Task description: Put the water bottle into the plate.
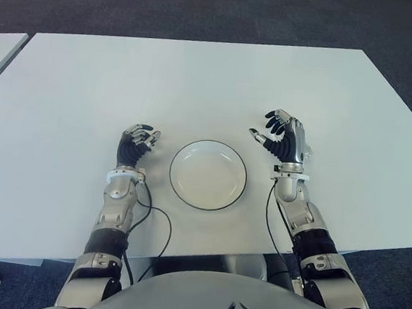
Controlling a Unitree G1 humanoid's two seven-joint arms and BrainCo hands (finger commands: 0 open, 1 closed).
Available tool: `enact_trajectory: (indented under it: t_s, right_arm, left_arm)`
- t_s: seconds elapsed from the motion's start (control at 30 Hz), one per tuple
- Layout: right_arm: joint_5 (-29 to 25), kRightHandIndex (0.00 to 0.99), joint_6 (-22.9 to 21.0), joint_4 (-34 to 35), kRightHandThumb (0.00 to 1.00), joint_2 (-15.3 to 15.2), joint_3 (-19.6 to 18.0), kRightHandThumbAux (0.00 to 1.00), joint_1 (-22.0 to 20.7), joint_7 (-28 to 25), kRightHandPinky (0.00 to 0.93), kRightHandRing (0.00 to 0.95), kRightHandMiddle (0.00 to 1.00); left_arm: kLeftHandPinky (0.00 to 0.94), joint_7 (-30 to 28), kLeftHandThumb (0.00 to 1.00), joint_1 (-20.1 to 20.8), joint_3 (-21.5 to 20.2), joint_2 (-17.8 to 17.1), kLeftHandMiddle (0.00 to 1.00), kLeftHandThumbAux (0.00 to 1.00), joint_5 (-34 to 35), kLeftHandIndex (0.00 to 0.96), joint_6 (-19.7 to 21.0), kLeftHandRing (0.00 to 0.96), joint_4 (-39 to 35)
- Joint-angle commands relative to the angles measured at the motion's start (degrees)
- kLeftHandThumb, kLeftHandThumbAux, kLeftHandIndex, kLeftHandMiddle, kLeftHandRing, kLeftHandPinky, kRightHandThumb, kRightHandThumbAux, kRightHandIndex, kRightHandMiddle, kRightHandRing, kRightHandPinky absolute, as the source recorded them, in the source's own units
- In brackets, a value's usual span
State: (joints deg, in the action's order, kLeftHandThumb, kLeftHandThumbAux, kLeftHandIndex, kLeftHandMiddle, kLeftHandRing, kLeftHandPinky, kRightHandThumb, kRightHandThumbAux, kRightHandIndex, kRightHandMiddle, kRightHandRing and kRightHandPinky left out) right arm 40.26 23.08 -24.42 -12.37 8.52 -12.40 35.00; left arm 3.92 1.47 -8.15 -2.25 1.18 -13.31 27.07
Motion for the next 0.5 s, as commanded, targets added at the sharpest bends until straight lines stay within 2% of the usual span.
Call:
enact_trajectory:
  t_s: [0.03, 0.2, 0.3, 0.37, 0.5]
  right_arm:
    - [2.99, 0.155, -0.96, -0.9, 0.438, -2.43, 0.67, 0.737, -2.3, 3.94, 0.199, 0.178, 0.177]
    - [5.44, 0.031, -1.2, -4.53, 0.382, -4.22, 1.33, 0.676, -4.85, 9.14, 0.066, 0.041, 0.04]
    - [6.86, 0.012, -2.55, -5.6, 0.369, -4.24, 2.08, 0.635, -5.54, 12.41, 0.029, 0.016, 0.016]
    - [7.82, 0.005, -4.14, -6.24, 0.367, -4.26, 2.5, 0.574, -6.03, 14.42, 0.011, 0.006, 0.006]
    - [8.5, 0.0, -7.57, -6.75, 0.37, -4.04, 2.91, 0.5, -6.51, 16.01, 0.002, 0.001, 0.001]
  left_arm:
    - [0.635, -0.43, 0.706, -2.32, 0.38, 0.26, 0.659, 0.714, 0.03, 0.434, 2.79, 0.648, 3.18]
    - [0.637, -0.42, 0.706, -2.33, 0.48, 0.11, 0.662, 0.715, 0.03, 0.434, 2.7, 0.649, 3.21]
    - [0.638, -0.37, 0.706, -2.36, 0.55, -0.02, 0.664, 0.715, -0.11, 0.434, 2.65, 0.65, 3.15]
    - [0.641, -0.33, 0.706, -2.39, 0.66, -0.12, 0.664, 0.715, -0.29, 0.434, 2.51, 0.651, 3.15]
    - [0.639, -0.04, 0.706, -2.41, 0.66, 0.01, 0.664, 0.716, -0.29, 0.434, 2.88, 0.649, 2.84]
